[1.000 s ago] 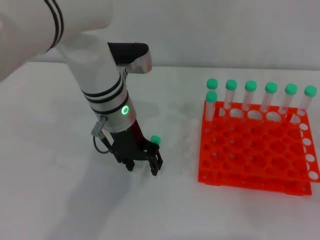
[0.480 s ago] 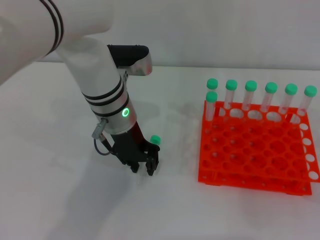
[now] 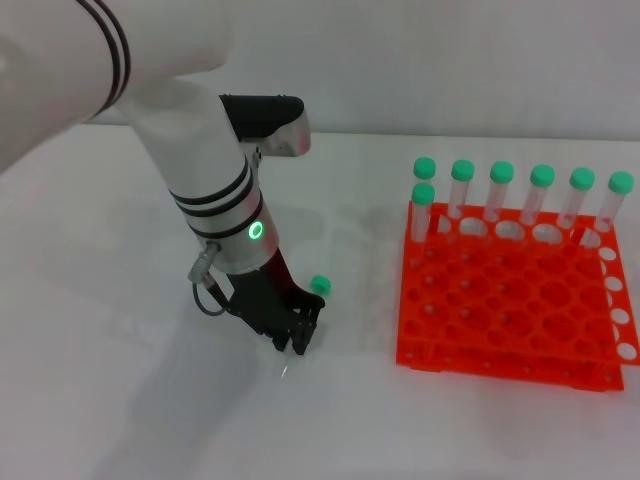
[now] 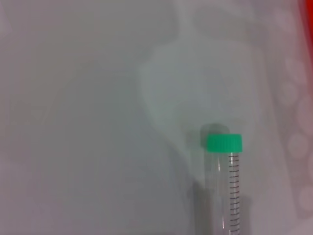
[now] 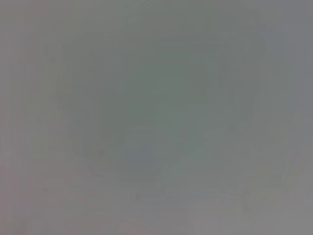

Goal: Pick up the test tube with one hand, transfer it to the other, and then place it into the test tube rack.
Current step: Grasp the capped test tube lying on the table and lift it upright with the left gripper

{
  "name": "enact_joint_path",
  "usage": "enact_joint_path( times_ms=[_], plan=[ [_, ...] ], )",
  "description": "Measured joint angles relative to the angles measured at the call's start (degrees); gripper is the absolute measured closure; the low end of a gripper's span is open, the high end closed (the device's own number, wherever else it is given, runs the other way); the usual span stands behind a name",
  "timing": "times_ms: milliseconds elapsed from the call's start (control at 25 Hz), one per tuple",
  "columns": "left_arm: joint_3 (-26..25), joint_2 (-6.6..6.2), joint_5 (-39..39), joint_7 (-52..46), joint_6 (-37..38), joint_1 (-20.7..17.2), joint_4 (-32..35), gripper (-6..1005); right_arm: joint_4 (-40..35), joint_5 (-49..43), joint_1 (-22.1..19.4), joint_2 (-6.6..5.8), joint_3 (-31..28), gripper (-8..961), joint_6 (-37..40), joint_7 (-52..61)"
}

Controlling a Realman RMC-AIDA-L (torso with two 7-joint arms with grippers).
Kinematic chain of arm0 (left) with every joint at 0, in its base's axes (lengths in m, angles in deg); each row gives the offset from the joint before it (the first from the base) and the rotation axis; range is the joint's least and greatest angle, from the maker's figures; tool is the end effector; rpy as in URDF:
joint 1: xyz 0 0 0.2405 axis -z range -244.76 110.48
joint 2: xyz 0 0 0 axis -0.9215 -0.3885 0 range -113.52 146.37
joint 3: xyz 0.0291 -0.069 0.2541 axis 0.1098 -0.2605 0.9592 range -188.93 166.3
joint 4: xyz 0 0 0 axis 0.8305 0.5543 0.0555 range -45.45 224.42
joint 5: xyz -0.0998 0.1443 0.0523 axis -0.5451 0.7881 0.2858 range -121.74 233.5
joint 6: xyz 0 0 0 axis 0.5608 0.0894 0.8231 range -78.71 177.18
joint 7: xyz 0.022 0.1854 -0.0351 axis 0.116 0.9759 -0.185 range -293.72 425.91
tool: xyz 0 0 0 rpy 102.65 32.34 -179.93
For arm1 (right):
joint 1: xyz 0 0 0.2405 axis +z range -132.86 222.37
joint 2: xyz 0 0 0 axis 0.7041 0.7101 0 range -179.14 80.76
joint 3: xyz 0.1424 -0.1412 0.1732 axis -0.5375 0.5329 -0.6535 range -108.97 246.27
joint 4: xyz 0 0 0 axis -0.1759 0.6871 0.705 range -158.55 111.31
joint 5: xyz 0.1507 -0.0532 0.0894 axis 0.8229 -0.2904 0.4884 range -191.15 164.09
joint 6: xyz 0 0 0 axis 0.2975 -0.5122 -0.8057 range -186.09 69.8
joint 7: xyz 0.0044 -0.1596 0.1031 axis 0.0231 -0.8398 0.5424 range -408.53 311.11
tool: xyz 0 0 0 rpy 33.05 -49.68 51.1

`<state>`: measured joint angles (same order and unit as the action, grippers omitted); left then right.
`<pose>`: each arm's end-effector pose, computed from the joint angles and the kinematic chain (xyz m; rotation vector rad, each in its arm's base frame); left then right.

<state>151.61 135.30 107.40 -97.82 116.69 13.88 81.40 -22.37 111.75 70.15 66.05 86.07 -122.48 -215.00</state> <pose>-0.1735 0.3922 -0.1128 -2.2228 -1.6104 0.6757 0.3841 0.3608 0.0560 -1.3946 0.6611 0.5471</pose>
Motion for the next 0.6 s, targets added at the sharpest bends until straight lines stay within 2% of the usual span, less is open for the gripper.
enact_joint_path(
  times_ms=[40,600],
  plan=[
    [0.0,0.00,0.0,0.0,0.0,-0.1,0.3,838,0.0,0.0,0.0,-0.03,0.0,97,0.0,0.0],
    [0.0,-0.14,-0.1,1.2,-1.5,-0.6,0.5,837,0.0,0.2,-0.1,-0.20,-0.2,98,0.0,0.0]
  ],
)
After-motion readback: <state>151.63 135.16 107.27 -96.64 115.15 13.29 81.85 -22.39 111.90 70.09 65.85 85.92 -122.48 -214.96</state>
